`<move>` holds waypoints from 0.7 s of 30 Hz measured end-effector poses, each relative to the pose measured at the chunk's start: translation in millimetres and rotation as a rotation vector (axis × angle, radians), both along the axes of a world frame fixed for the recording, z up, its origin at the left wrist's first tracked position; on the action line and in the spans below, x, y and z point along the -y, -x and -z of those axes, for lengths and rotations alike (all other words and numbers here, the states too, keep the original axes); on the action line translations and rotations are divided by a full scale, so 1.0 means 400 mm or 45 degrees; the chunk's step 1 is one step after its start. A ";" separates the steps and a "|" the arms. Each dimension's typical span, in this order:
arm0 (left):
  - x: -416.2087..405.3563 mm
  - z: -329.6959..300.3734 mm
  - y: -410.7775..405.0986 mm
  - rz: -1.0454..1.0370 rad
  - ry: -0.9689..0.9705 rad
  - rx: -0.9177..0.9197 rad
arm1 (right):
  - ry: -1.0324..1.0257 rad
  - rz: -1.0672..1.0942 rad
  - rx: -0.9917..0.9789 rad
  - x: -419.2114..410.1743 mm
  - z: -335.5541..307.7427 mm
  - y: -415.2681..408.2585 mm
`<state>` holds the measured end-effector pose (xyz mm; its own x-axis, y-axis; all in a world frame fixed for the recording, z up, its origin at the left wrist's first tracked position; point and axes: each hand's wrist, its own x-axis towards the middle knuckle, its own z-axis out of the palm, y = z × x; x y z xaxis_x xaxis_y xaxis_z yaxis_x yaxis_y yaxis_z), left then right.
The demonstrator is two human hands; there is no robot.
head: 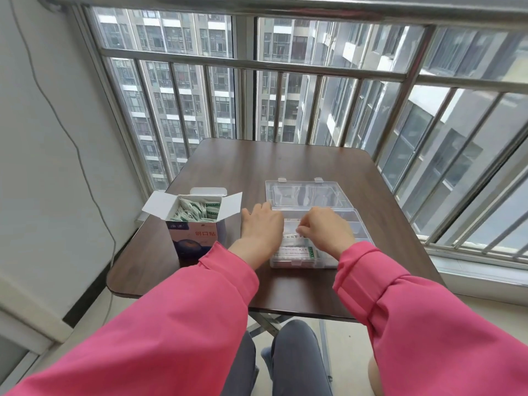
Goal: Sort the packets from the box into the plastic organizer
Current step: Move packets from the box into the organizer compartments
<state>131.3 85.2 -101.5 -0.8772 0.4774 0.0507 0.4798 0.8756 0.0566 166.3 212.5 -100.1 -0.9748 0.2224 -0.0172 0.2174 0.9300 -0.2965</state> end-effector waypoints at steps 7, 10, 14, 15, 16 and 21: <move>0.023 -0.045 -0.051 0.045 -0.263 0.068 | 0.104 -0.002 -0.072 -0.006 -0.031 -0.036; 0.037 -0.088 -0.071 0.080 -0.452 0.093 | 0.111 -0.022 -0.167 0.013 -0.060 -0.058; 0.078 -0.135 -0.084 0.197 -0.692 0.015 | 0.090 -0.113 -0.235 0.057 -0.101 -0.075; 0.098 -0.142 -0.083 0.197 -0.732 -0.033 | 0.082 -0.145 -0.268 0.072 -0.111 -0.078; 0.122 -0.148 -0.081 0.183 -0.752 -0.076 | 0.083 -0.181 -0.310 0.087 -0.122 -0.081; 0.265 -0.154 -0.038 -0.036 -0.496 -0.081 | 0.176 -0.349 -0.495 0.172 -0.157 -0.076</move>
